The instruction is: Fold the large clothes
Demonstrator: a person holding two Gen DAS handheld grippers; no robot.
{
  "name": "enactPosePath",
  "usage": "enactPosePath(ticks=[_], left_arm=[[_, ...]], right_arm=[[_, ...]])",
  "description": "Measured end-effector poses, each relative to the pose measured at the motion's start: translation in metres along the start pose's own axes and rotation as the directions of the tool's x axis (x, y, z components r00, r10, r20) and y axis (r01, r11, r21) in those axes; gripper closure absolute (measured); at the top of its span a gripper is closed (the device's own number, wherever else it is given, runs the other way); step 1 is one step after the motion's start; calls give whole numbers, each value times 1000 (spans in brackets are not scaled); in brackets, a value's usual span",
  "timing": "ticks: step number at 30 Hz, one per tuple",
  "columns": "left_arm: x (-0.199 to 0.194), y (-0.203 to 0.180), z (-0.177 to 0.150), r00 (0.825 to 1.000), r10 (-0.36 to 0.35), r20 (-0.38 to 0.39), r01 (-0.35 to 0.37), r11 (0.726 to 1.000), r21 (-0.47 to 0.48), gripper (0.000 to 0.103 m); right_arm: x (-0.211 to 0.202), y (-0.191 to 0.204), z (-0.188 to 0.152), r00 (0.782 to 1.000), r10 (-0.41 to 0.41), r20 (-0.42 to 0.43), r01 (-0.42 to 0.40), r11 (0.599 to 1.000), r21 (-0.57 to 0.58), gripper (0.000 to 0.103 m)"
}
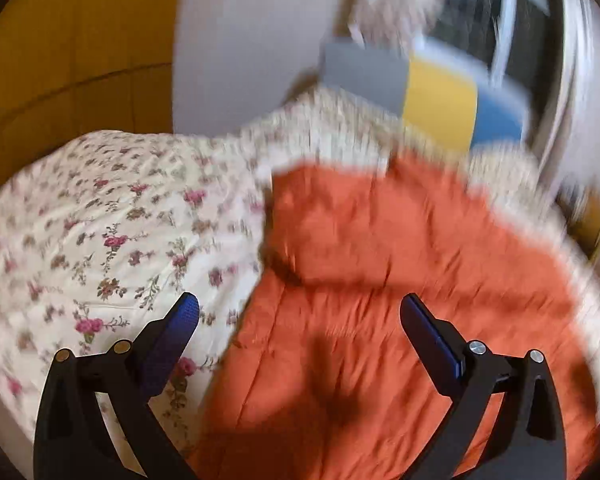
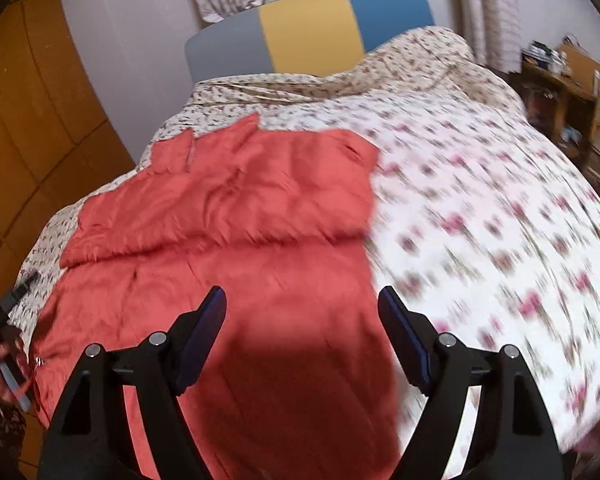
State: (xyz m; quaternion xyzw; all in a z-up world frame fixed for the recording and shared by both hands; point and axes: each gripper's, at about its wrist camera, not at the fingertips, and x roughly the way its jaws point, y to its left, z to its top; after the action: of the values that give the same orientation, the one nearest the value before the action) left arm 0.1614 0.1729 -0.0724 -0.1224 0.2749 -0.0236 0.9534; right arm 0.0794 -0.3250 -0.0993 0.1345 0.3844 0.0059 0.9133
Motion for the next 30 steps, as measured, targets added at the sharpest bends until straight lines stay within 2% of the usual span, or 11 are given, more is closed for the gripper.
enactPosePath(ticks=[1, 3, 5, 8, 10, 13, 17, 18, 22, 27, 30], left_arm=[[-10, 7, 1, 998, -9, 66, 13, 998, -58, 3], [-32, 28, 4, 977, -7, 211, 53, 975, -214, 3], [-54, 54, 8, 938, 78, 336, 62, 920, -387, 3], [-74, 83, 17, 903, 206, 378, 26, 851, -525, 3], [-84, 100, 25, 898, 256, 358, -17, 833, -552, 3], [-94, 118, 26, 915, 275, 295, -91, 853, -513, 3], [-88, 120, 2, 984, 144, 108, -98, 930, -353, 3], [-84, 116, -10, 992, 117, 48, -97, 945, -312, 3], [-72, 100, -60, 995, 14, -98, -36, 973, -228, 3], [-65, 76, -109, 972, -120, -204, 82, 980, -182, 3], [-67, 58, -126, 963, -111, -245, 92, 992, -89, 3]], right_arm=[[-6, -5, -9, 1000, -3, -2, 3, 1000, 7, 25], [-16, -14, -25, 1000, -11, -3, 11, 1000, 12, 25], [-26, -20, -41, 1000, -20, -10, 20, 1000, 15, 25], [-34, -28, -59, 1000, -10, -29, 11, 999, 41, 25], [-35, -32, -69, 999, 2, -41, 0, 998, 62, 25], [-36, -35, -81, 997, 31, -65, -26, 997, 77, 25], [-40, -34, -98, 993, 58, -103, -51, 996, 69, 25], [-41, -33, -100, 992, 59, -109, -52, 996, 67, 25], [-42, -33, -117, 987, 74, -143, -66, 996, 63, 25], [-42, -34, -132, 976, 122, -182, -106, 990, 94, 25], [-38, -31, -138, 966, 153, -209, -134, 986, 101, 25]])
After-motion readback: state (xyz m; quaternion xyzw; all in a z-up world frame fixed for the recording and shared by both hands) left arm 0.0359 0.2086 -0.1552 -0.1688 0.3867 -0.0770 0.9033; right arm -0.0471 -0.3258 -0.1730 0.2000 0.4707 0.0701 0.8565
